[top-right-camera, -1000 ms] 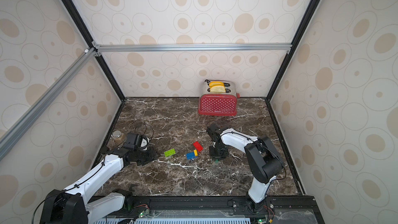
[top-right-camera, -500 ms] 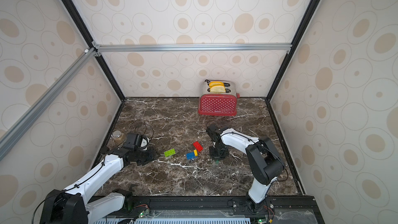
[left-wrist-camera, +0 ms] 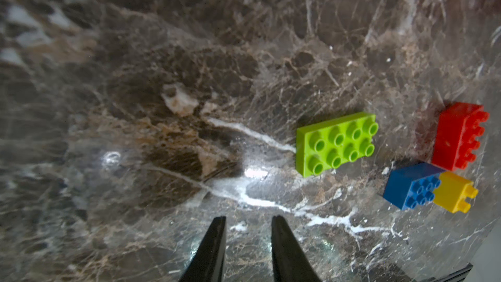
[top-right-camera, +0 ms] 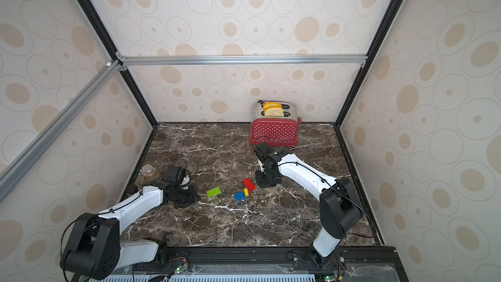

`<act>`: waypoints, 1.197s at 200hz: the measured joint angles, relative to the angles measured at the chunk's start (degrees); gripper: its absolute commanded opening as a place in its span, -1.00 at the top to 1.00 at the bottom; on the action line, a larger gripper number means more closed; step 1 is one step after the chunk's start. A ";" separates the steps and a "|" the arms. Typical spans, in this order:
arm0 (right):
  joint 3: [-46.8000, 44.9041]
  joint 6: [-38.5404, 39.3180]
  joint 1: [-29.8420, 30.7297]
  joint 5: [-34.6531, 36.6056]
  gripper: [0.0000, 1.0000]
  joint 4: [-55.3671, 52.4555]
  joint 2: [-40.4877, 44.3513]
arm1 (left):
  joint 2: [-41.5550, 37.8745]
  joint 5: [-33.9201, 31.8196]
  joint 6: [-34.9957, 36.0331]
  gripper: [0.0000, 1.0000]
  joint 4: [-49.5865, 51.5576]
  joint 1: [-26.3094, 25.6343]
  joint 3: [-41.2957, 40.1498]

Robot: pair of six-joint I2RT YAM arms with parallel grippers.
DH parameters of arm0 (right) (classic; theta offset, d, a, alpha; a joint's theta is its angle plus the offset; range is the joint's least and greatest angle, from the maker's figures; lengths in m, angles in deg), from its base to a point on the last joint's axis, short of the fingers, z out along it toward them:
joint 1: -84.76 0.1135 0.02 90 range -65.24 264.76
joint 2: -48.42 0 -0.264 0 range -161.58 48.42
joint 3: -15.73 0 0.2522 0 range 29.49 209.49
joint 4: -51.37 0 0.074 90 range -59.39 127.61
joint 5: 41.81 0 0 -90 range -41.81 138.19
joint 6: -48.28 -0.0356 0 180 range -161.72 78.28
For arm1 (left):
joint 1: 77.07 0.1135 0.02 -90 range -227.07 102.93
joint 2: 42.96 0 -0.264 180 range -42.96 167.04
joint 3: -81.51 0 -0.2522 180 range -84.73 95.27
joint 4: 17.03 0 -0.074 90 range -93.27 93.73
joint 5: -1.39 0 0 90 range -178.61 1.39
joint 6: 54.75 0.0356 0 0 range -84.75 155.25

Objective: Assemble the number 5 with lego
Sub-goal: Pick up the lego brick from the center of the board, then move the lego brick at the center of the board.

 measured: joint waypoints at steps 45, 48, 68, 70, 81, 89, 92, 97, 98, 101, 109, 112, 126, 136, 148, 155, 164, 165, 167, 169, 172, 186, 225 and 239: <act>1.70 0.57 0.11 -0.79 0.74 -0.15 -0.11 | 6.19 -0.17 -0.28 0.51 -3.15 0.00 3.08; 1.81 0.59 0.11 -0.83 0.74 -0.15 -0.17 | 6.54 -0.20 -0.26 0.51 -3.32 0.00 3.23; 2.51 0.63 0.11 -1.14 0.74 -0.09 -0.92 | 8.55 -0.20 -0.28 0.55 -4.15 0.00 3.96; 2.54 0.63 0.11 -1.18 0.74 -0.09 -1.01 | 8.85 -0.17 -0.31 0.55 -4.28 0.00 4.00; 2.95 0.66 0.13 -1.31 0.74 -0.11 -1.55 | 9.90 0.09 -0.37 0.56 -4.76 0.02 4.48; 3.30 0.81 0.15 -1.46 0.74 -0.04 -2.01 | 10.58 0.26 -0.39 0.56 -5.22 -0.04 4.96; 3.45 0.81 0.17 -1.53 0.74 -0.07 -2.19 | 10.80 0.37 -0.39 0.56 -5.42 -0.04 5.11; 3.69 0.85 0.17 -1.64 0.74 -0.09 -2.47 | 11.19 0.44 -0.37 0.56 -5.73 -0.04 5.35; 3.74 0.85 0.20 -1.66 0.74 -0.09 -2.51 | 11.30 0.42 -0.37 0.56 -5.79 -0.04 5.42; 3.91 0.87 0.20 -1.68 0.74 -0.07 -2.69 | 11.47 0.50 -0.37 0.57 -5.95 -0.04 5.55; 4.24 0.96 0.22 -1.90 0.74 0.04 -3.08 | 12.09 0.83 -0.37 0.57 -6.34 -0.04 5.97; 4.35 1.01 0.22 -1.95 0.74 0.07 -3.23 | 12.24 0.85 -0.37 0.57 -6.49 -0.04 6.08; 4.90 1.07 0.22 -2.14 0.74 0.15 -3.82 | 12.96 1.42 -0.37 0.58 -7.15 -0.11 6.54; 5.16 1.07 0.22 -2.27 0.74 0.33 -4.15 | 13.29 1.73 -0.39 0.58 -7.63 -0.20 6.67; 5.57 1.09 0.24 -2.34 0.74 0.33 -4.59 | 13.49 1.97 -0.37 0.58 -8.00 -0.59 6.78; 5.86 1.09 0.26 -2.45 0.74 0.37 -4.87 | 13.60 2.12 -0.37 0.58 -8.24 -1.01 6.84; 6.27 1.11 0.35 -2.51 0.74 0.37 -5.29 | 13.75 2.19 -0.39 0.58 -8.55 -1.70 6.97; 6.34 1.11 0.37 -2.51 0.74 0.37 -5.35 | 13.77 2.19 -0.39 0.58 -8.55 -1.77 6.99; 6.43 1.11 0.39 -2.51 0.74 0.37 -5.42 | 13.86 2.25 -0.37 0.58 -8.61 -1.90 7.04; 6.54 1.11 0.42 -2.56 0.74 0.37 -5.55 | 13.92 2.32 -0.39 0.58 -8.68 -2.10 7.10; 6.67 1.16 0.46 -2.58 0.74 0.37 -5.68 | 14.03 2.32 -0.39 0.58 -8.79 -2.34 7.17; 7.48 1.25 0.63 -2.75 0.74 0.35 -6.47 | 14.71 2.56 -0.46 0.59 -9.16 -3.65 7.74; 10.05 1.44 1.49 -3.63 0.74 0.35 -8.92 | 14.86 2.89 -0.57 0.57 -9.40 -4.85 7.87; 10.93 1.44 1.99 -3.85 0.74 0.35 -9.55 | 14.40 2.51 -0.57 0.56 -8.48 -4.87 7.82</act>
